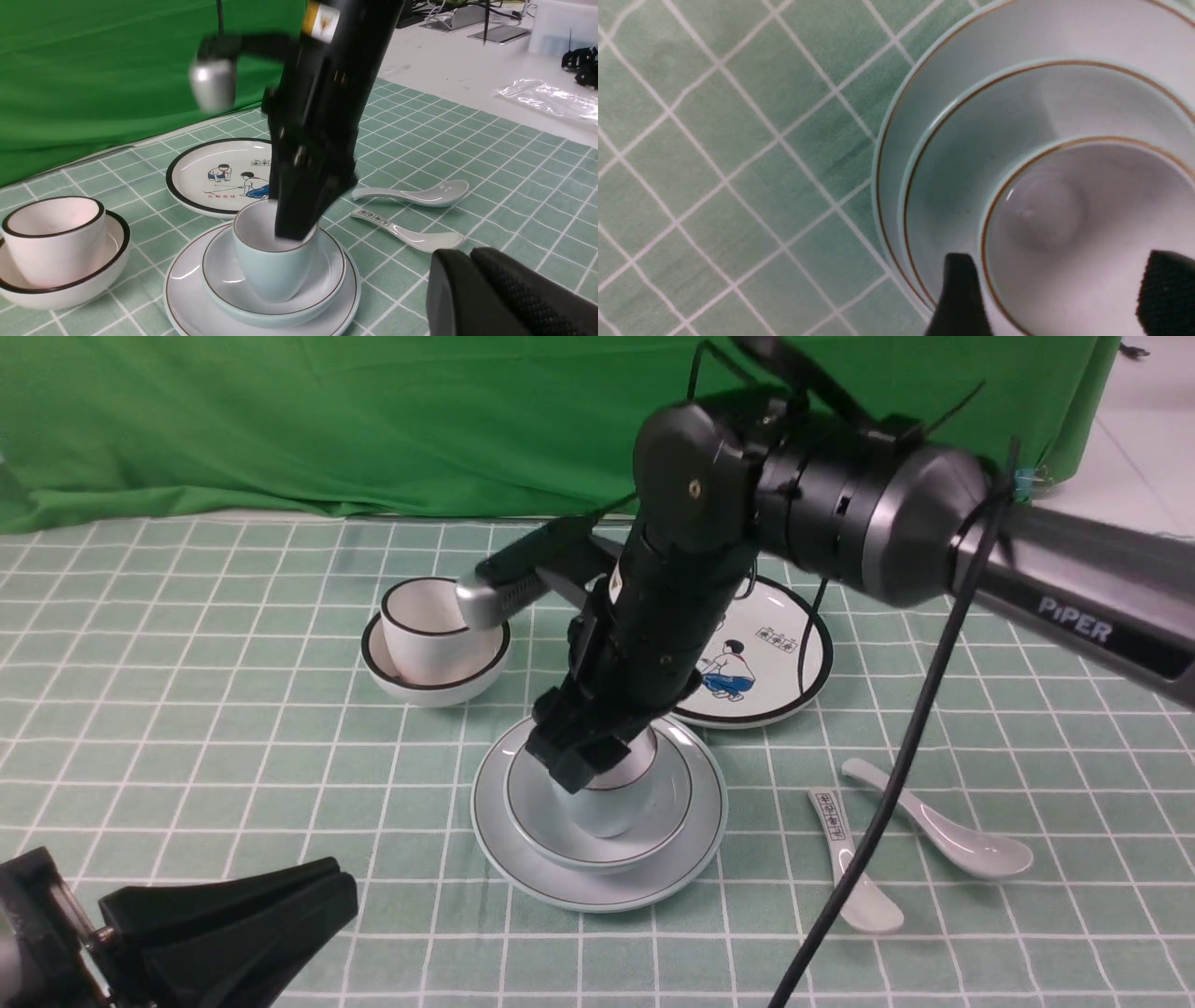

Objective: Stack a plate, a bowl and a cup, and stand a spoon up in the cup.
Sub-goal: Use the right arm to put the blue teacup into the blue rice bowl in the middle, then use the right arm to grab a blue soup spoon

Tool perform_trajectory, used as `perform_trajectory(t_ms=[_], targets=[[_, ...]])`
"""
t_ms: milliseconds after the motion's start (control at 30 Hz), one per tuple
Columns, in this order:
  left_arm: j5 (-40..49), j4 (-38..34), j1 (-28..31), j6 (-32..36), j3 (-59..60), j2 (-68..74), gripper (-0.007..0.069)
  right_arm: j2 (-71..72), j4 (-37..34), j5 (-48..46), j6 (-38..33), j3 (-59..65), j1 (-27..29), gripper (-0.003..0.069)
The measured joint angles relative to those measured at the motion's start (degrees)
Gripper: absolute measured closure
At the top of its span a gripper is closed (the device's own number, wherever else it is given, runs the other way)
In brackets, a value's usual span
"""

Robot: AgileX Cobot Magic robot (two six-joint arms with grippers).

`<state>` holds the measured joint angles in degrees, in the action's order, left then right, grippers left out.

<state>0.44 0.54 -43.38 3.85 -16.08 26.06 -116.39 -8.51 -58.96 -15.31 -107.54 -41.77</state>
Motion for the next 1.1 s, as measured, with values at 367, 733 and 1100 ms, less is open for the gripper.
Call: perform_trajectory(t_ms=[367, 733, 1100], targets=[[0.02, 0.23, 0.0, -0.05, 0.0, 0.0, 0.0612, 17.46, 20.13, -5.79, 6.41, 4.26, 5.3, 0.0351], [0.02, 0.44, 0.0, -0.05, 0.0, 0.0, 0.0612, 12.92, 3.76, -1.61, -9.64, 23.68, 26.98, 0.0263], [0.06, 0.44, 0.0, -0.05, 0.0, 0.0, 0.0612, 2.82, -0.1, 9.08, -18.14, 23.85, 28.04, 0.0176]])
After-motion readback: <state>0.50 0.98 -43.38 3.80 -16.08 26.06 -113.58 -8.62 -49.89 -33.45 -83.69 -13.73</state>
